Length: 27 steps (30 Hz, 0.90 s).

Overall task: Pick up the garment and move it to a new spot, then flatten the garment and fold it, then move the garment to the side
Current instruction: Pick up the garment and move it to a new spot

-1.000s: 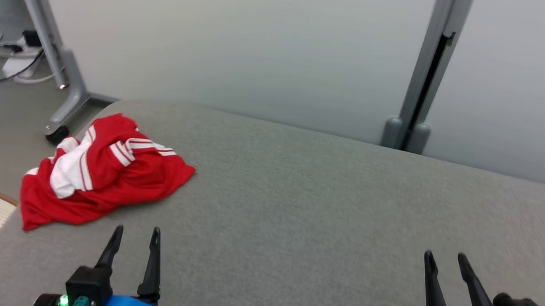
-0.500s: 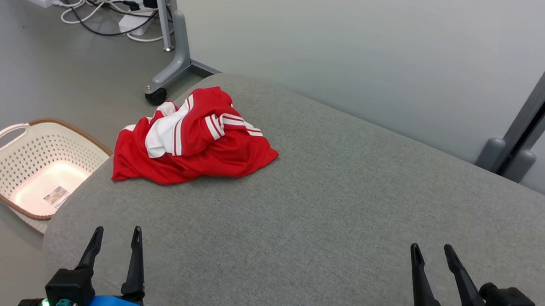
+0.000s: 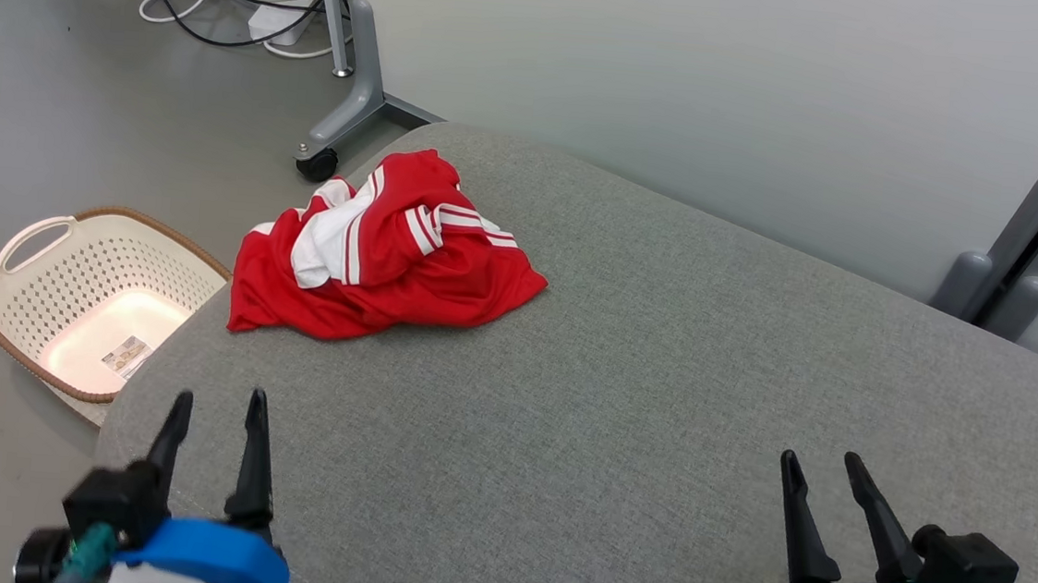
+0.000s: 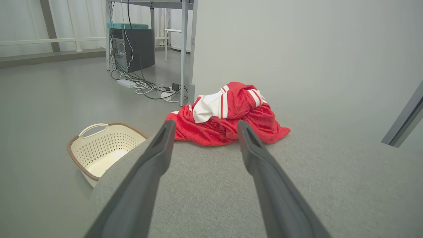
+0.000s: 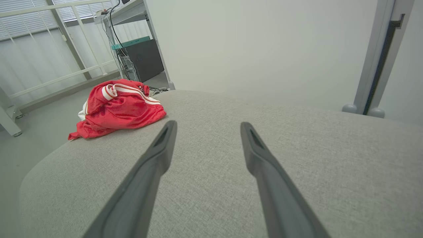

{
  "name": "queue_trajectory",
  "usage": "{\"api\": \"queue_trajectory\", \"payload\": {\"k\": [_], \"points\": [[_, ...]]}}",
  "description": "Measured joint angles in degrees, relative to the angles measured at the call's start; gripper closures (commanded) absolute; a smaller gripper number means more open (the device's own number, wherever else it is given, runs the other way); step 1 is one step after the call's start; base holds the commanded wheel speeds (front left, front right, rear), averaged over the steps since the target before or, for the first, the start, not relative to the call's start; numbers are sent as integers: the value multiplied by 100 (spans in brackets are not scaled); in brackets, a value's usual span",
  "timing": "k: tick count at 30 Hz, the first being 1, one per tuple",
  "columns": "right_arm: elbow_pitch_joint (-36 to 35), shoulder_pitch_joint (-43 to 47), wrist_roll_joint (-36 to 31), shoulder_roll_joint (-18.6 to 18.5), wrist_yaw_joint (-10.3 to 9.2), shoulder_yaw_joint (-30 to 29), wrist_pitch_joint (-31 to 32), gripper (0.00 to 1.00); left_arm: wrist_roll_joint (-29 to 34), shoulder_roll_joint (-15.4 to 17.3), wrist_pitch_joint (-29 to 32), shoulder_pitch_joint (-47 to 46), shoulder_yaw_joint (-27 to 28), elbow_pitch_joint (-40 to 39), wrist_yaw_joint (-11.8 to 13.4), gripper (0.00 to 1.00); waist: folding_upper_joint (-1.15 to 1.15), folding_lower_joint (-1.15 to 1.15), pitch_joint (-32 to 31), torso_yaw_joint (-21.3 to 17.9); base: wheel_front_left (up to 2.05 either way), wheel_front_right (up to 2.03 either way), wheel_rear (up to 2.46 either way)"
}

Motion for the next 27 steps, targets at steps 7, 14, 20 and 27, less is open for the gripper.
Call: {"api": "queue_trajectory", "payload": {"k": [7,14,20,27], "points": [[-194,97,-75,5,1,-263,-22,0,-709,414,1600,-1308,334,-689,-250,0,0,-3,240,-119,0,0,0],[-688,-195,-412,1,0,-191,255,0,-1252,873,2689,-2801,781,-37,-218,0,0,0,1122,-770,0,0,0],[-1050,-502,-559,-1,0,-32,396,0,-1463,1365,3254,-3512,1049,860,-242,0,0,1,1906,-1427,0,0,0],[-1323,-711,-698,-2,1,55,463,0,-1741,1814,3843,-3709,1356,1522,-182,0,0,1,2509,-2097,0,0,0]]}}
